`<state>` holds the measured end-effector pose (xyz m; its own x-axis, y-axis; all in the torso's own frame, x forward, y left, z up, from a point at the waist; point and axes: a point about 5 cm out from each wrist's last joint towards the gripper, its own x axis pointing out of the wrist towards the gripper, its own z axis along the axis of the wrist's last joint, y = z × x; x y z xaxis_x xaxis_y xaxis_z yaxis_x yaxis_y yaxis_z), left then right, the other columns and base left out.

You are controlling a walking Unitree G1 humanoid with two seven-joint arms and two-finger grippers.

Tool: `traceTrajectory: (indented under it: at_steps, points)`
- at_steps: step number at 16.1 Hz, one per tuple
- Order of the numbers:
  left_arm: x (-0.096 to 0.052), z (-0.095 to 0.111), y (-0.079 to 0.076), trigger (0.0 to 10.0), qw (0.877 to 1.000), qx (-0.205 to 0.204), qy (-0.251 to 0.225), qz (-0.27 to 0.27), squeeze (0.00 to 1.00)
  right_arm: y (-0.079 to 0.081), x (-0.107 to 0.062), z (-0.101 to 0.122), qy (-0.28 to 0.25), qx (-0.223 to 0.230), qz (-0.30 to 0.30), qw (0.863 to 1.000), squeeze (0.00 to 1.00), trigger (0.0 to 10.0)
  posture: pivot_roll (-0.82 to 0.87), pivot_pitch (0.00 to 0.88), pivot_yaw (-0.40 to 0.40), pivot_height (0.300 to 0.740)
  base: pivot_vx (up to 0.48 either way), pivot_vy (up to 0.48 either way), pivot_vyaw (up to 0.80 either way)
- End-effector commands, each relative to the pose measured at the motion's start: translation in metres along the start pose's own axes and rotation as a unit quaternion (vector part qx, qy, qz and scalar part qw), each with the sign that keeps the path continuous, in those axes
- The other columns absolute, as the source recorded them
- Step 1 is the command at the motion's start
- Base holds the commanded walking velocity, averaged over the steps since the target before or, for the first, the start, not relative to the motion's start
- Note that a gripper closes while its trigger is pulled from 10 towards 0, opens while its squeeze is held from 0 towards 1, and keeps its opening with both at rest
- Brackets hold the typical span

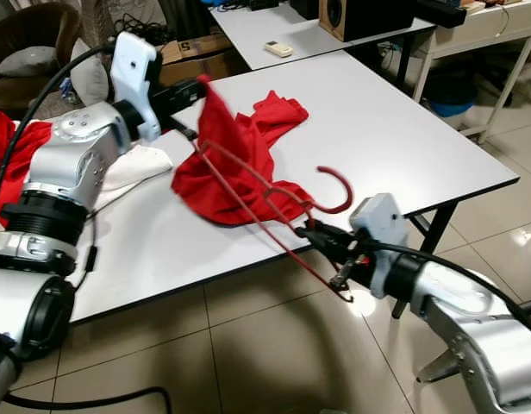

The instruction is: Hang hanger

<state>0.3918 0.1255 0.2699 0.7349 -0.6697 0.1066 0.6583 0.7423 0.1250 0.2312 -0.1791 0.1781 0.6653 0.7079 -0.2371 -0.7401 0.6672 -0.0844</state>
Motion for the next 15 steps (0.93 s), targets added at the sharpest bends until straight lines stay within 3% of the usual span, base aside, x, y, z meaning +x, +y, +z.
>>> traceTrajectory:
  at_steps: [1, 5, 7, 8, 10, 11, 13, 15]
  points:
    - [-0.002, 0.020, 0.003, 0.0, 0.999, -0.001, -0.036, -0.008, 0.00, 0.000, 0.003, -0.003, 0.018, -0.002, -0.001, 1.000, 0.00, 10.0, -0.19, 0.000, 0.164, 0.740, 0.000, 0.000, 0.00]
    - [-0.008, 0.030, 0.015, 0.0, 0.998, 0.031, -0.042, 0.031, 0.00, -0.021, 0.000, -0.026, 0.101, -0.001, -0.085, 0.991, 0.00, 10.0, -0.19, 0.000, 0.164, 0.740, 0.000, 0.000, 0.00]
    - [-0.018, 0.035, 0.034, 0.0, 0.992, 0.055, -0.045, 0.106, 0.00, -0.047, -0.013, -0.027, 0.116, -0.009, -0.183, 0.976, 0.00, 10.0, -0.20, 0.000, 0.167, 0.740, 0.000, 0.000, 0.00]
    - [-0.024, 0.038, 0.046, 0.0, 0.986, 0.071, -0.042, 0.146, 0.00, -0.060, -0.019, -0.015, 0.083, -0.023, -0.224, 0.971, 0.00, 10.0, -0.20, 0.000, 0.167, 0.740, 0.000, 0.000, 0.00]
    - [-0.039, 0.035, 0.067, 0.0, 0.972, 0.093, -0.013, 0.217, 0.00, -0.069, -0.030, 0.022, -0.043, -0.014, -0.241, 0.970, 0.00, 10.0, -0.19, 0.000, 0.169, 0.740, 0.000, 0.000, 0.00]
    - [-0.043, 0.025, 0.069, 0.0, 0.972, 0.092, 0.007, 0.218, 0.00, -0.068, -0.035, 0.028, -0.052, -0.025, -0.237, 0.970, 0.00, 10.0, -0.19, 0.000, 0.169, 0.740, 0.000, 0.000, 0.00]
    - [-0.041, 0.007, 0.057, 0.0, 0.980, 0.076, 0.027, 0.180, 0.00, -0.070, -0.041, 0.021, -0.023, -0.035, -0.240, 0.970, 0.00, 10.0, -0.19, 0.000, 0.168, 0.740, 0.000, 0.000, 0.00]
    - [-0.030, -0.012, 0.030, 0.0, 0.990, 0.072, 0.045, 0.114, 0.00, -0.059, -0.034, 0.019, -0.025, -0.033, -0.208, 0.977, 0.00, 10.0, -0.19, 0.000, 0.163, 0.740, 0.000, 0.000, 0.00]
